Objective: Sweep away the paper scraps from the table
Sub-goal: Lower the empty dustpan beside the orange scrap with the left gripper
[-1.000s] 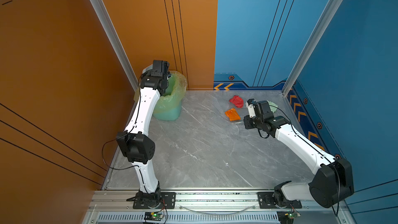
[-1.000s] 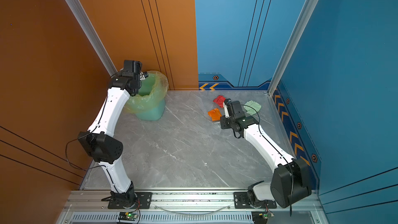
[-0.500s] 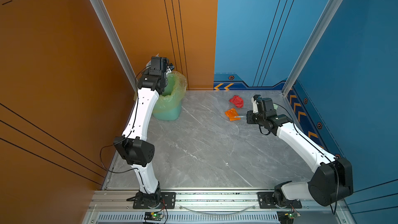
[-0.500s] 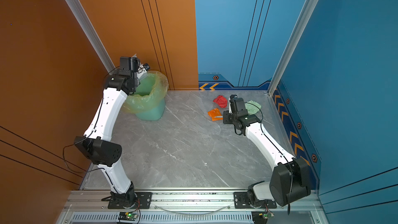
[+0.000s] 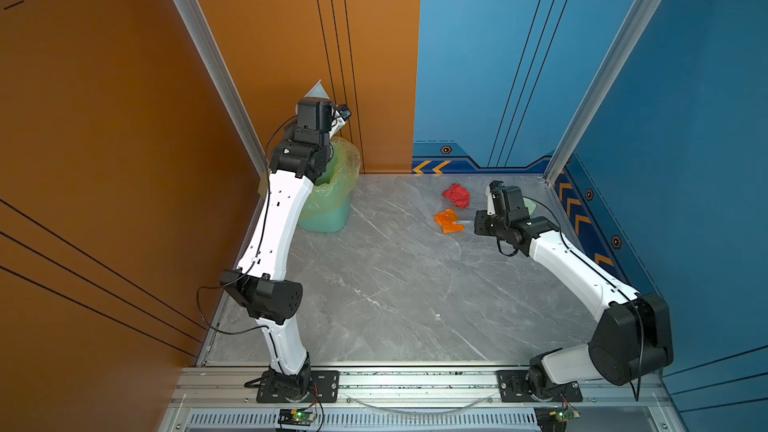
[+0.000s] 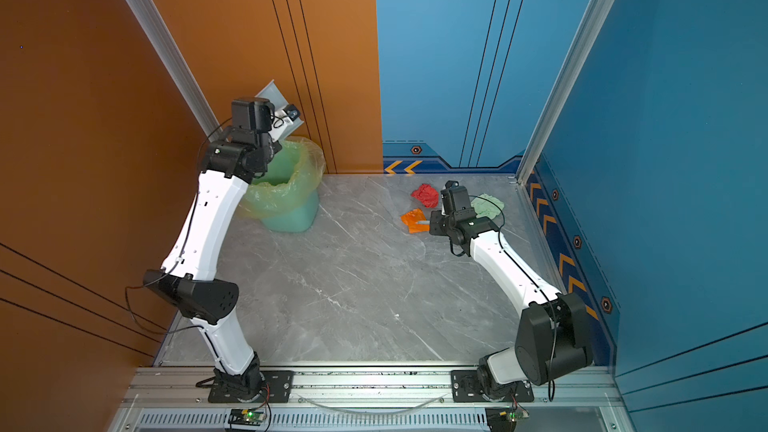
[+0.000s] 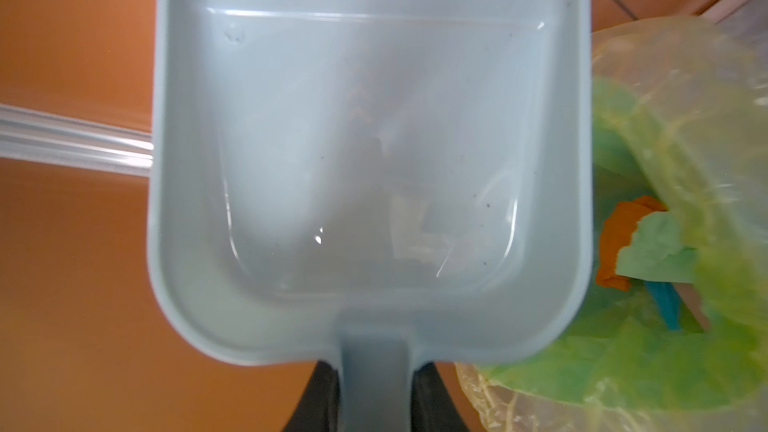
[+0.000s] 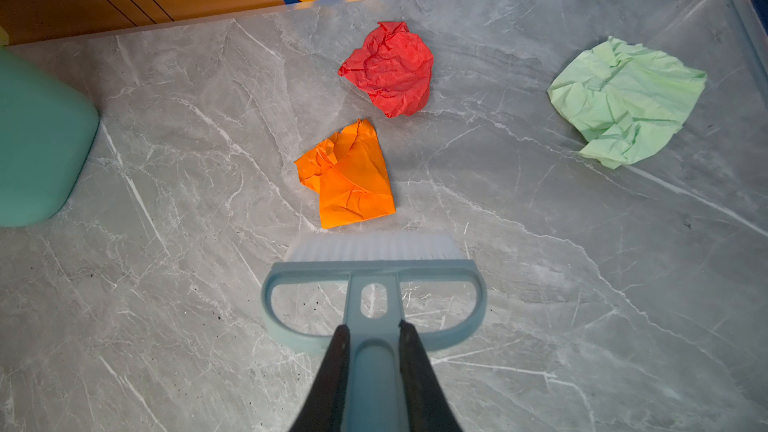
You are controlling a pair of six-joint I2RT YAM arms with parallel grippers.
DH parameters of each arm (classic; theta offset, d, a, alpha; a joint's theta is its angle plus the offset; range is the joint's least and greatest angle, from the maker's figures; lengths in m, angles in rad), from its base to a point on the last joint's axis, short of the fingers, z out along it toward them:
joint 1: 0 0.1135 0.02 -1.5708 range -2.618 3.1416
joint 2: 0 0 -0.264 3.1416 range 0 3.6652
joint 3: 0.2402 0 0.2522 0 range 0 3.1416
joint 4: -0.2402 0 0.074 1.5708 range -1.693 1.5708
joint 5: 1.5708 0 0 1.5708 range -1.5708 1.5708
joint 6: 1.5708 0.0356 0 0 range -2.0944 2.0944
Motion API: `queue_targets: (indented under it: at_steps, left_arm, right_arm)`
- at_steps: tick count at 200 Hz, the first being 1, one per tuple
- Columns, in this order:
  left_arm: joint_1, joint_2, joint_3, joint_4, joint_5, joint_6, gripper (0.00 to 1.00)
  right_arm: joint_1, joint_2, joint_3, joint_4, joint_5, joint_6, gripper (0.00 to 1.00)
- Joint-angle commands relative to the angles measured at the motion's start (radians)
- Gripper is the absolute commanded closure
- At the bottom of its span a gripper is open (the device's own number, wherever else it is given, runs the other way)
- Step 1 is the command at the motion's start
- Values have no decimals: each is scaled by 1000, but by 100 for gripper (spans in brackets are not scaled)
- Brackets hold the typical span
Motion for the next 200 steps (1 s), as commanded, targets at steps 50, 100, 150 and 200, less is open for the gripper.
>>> queue_targets:
  at_steps: [50,100,150,200]
  left_arm:
    - [-190,-90,-217,6,162,-213,89]
    - [-291,-98,-400,6,351,-431,90]
    - [-341,-101,-603,3,495,-687,92]
    - [-353,-102,-759,3,632,-860,93]
  right_arm:
    - [-17,13,20,2,36,20,100]
    - [-36,17,22,-7,42,21,100]
    - [-53,46,47,-23,36,15,100]
    - [-60,96,83,-22,43,30,100]
